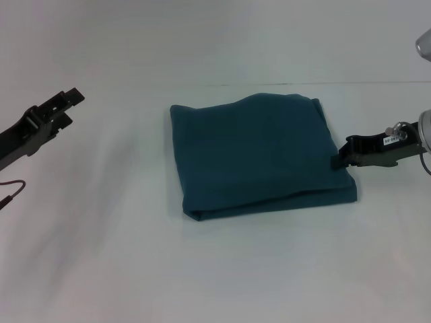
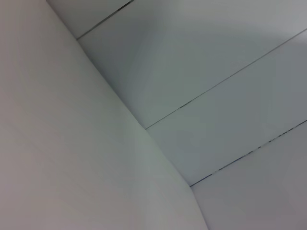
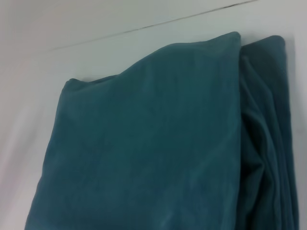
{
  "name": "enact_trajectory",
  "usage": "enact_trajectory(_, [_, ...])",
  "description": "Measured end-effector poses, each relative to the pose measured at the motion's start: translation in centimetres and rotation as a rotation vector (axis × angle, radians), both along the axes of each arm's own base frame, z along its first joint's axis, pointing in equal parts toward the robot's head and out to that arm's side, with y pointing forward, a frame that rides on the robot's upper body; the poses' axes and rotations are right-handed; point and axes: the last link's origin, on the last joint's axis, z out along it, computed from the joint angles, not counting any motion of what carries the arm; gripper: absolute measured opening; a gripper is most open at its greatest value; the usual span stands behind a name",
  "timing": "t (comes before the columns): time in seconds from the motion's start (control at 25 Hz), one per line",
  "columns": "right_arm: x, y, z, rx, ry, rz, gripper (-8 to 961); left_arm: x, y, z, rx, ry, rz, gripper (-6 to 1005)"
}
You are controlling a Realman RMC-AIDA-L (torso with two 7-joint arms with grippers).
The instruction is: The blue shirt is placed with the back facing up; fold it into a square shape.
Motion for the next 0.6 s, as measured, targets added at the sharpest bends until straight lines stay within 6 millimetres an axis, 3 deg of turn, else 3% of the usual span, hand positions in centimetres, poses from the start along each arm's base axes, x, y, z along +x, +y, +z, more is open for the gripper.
enact_trajectory(0.12, [0.1,-0.1,0.0,-0.005,0.007,-0.004,54,0.0,-0.1,0.0,0.0,-0.001,0.001,796])
enact_trajectory(0.32, [0.0,-0.8,1.0,-0.022,0.051,-0.03,10,-0.1,-0.2,0.0,-0.001,-0.004,-0.001,795])
enact_trajectory(0.6, [1.4,-1.8,1.8,-0.022,0.055,-0.086,11,-0.1,-0.2,0.0,0.001,-0.003,0.0,797])
